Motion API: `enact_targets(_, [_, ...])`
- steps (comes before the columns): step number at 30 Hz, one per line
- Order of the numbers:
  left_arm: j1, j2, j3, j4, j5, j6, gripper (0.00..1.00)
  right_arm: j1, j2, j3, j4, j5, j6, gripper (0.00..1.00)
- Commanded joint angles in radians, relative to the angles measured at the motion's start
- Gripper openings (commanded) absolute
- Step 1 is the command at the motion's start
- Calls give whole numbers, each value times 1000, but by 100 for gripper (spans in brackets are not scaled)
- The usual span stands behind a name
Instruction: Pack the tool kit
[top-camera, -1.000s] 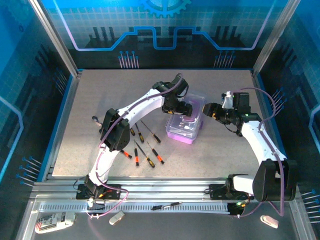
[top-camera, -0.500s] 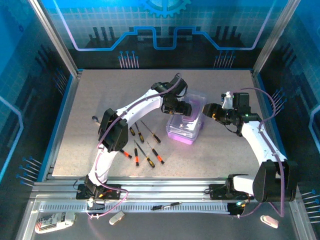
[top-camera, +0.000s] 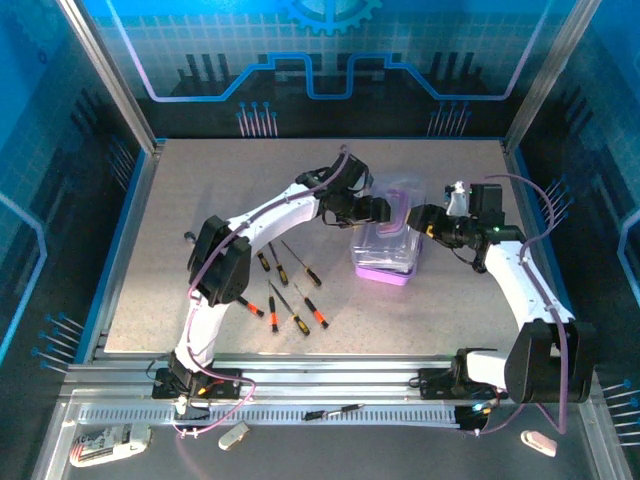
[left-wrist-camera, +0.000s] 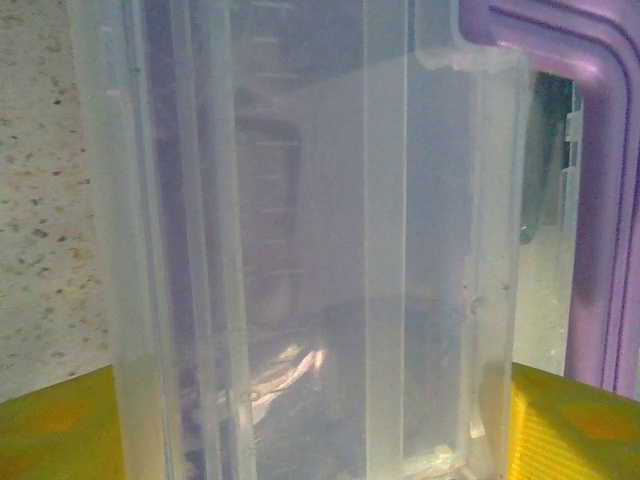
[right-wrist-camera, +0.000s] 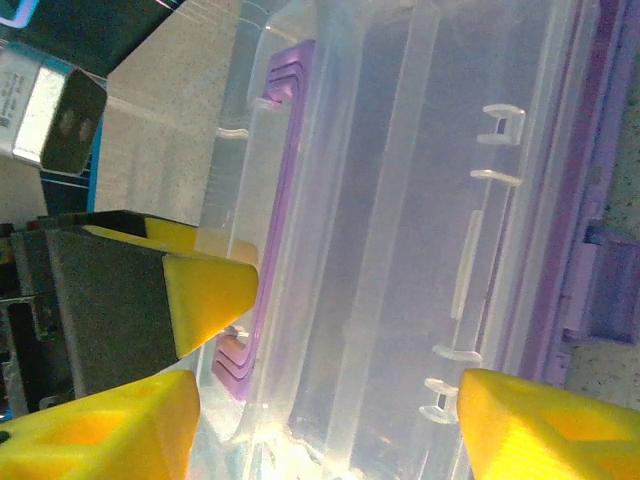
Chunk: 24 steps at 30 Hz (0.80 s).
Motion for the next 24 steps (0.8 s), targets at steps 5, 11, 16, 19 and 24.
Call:
enact_targets(5, [23,-74,-151,251,111,-134,72,-29,17,31,16,-75,24,70])
enact_targets(11, [28,-97,-201,320,135,-136,72,-8,36,23,57,-101,55,70])
enact_targets(16, [32,-113,-227,369,157,-142,72,5,38,23,73,-114,69,70])
enact_targets(19, [32,-125,-240,392,168,-141,72,7,43,24,76,-126,77,70])
enact_targets(24, [38,-136,-251,396,169,-142,72,1,40,32,12,-59,39,70])
